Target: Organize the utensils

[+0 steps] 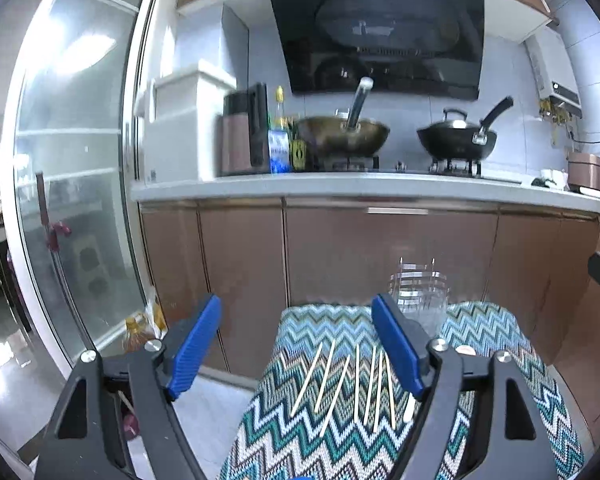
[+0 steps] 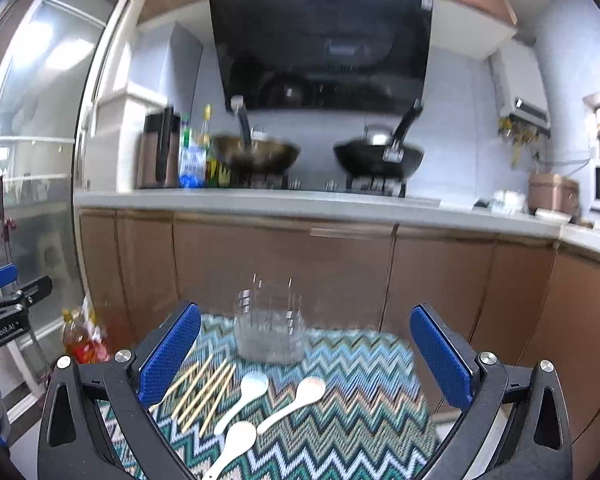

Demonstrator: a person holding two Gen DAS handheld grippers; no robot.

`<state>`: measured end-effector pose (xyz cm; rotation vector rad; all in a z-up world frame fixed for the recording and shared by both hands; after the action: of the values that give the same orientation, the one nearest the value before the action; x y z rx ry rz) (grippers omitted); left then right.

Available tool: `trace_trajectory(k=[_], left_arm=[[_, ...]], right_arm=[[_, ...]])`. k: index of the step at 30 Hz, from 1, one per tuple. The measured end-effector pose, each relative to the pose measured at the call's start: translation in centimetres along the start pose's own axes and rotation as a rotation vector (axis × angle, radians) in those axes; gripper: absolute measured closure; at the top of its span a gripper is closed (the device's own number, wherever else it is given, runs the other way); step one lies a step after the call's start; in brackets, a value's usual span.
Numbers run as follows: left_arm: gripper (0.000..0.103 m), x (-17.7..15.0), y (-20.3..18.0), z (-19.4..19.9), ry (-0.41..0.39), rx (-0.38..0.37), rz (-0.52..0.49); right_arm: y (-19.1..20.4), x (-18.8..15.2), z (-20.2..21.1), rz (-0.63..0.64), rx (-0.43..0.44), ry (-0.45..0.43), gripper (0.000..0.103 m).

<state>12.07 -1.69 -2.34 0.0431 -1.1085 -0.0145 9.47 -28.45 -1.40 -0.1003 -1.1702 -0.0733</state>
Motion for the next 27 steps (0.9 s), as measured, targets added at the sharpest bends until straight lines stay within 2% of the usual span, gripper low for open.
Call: trace_trajectory(k=[4,10,19,27], left_arm=[[0.026,1.4,-0.1,2.0,-0.062,0.014,0.001],[0.026,2.6,-0.4,3.8,-0.123,0.013,-0.017],[0.026,2.9,-0.7,4.1,-0.140,-0.002,-0.020],[0.026,2.9,-0.7,4.5,-0.151,-0.001,-0.014]], right_arm=[[0.0,1.5,2.9,0.000,-0.045,-0.077,0.000],[0.6,1.8,4.0,0.014,-0.041,-0.082,0.000],[-1.1,2.0,5.3,-0.045,-0.074,-0.123,0.000],[-1.8,1.8,5.1,-0.063,-0.089,-0.109,0.000]])
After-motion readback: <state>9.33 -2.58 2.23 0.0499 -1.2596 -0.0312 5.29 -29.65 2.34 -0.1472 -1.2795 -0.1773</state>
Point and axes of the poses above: each gripper's, at about its wrist camera, not at the fingertips, and z roughly against the way its jaws point, y to its left, x to its top, the point moved 10 cm from there along -z, roughly the way its jaws point, and after that the axes turned 13 degrees about y, right-handed, at the moved point
